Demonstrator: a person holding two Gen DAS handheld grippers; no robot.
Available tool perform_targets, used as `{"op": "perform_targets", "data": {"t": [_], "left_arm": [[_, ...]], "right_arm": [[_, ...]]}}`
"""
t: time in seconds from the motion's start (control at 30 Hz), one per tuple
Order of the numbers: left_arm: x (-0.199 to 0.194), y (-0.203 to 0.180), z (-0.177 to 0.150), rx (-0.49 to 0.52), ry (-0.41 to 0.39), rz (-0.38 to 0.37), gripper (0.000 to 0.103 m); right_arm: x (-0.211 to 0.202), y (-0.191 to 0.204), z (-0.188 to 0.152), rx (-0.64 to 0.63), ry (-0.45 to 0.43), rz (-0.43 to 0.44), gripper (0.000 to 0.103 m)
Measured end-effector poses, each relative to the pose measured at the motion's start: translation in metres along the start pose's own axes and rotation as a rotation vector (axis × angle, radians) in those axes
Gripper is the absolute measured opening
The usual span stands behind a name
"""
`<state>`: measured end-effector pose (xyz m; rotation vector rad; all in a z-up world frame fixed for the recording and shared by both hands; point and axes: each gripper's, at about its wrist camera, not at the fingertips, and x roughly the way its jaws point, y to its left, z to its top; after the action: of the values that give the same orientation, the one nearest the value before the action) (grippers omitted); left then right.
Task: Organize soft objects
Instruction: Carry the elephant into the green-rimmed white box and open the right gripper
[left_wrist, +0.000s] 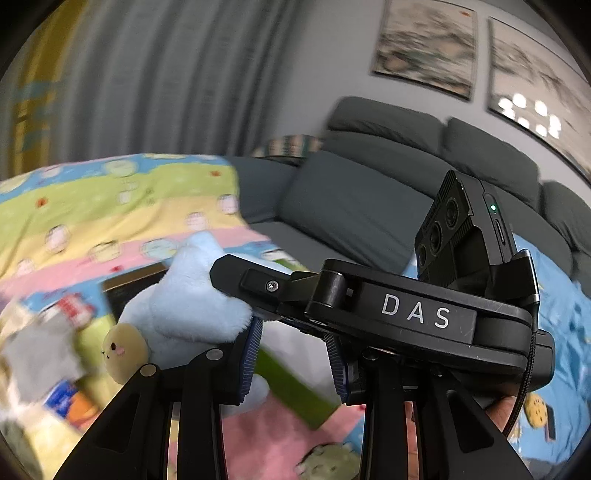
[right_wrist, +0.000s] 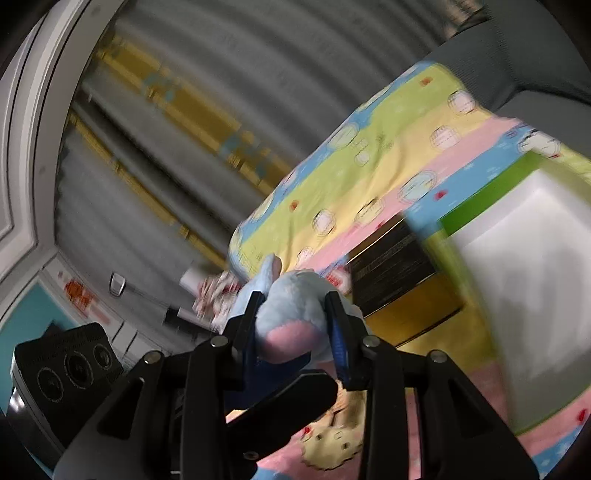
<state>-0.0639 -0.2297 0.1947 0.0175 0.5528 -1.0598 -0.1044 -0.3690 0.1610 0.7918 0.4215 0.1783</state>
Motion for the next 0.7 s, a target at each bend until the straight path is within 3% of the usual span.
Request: {"op": "perform_targets", "data": {"t": [0.17, 0.43, 0.57, 0.7], "left_arm": [[0.042, -0.037, 0.006, 0.088, 0.024, -0.129, 0.035], [0.1, -0.069, 0.005, 0.094, 0.096, -0.266, 0.035], [0.12, -0.071, -0.004, 0.052, 0.142, -0.266, 0.035], [0.134, -0.068, -0.016, 0.005, 0.197, -0.227, 0.035]], "right_arm": [[-0.043, -0.035, 0.013, 0.041, -0.134, -0.091, 0.033], [-0.071, -0.091, 0.023, 0.165, -0.223, -0.224, 0.033], [-0.069, -0.112, 0.025, 0.231, -0.204, -0.267, 0.036], [-0.06, -0.124, 0.023, 0.261, -0.171, -0.362, 0.039]]}}
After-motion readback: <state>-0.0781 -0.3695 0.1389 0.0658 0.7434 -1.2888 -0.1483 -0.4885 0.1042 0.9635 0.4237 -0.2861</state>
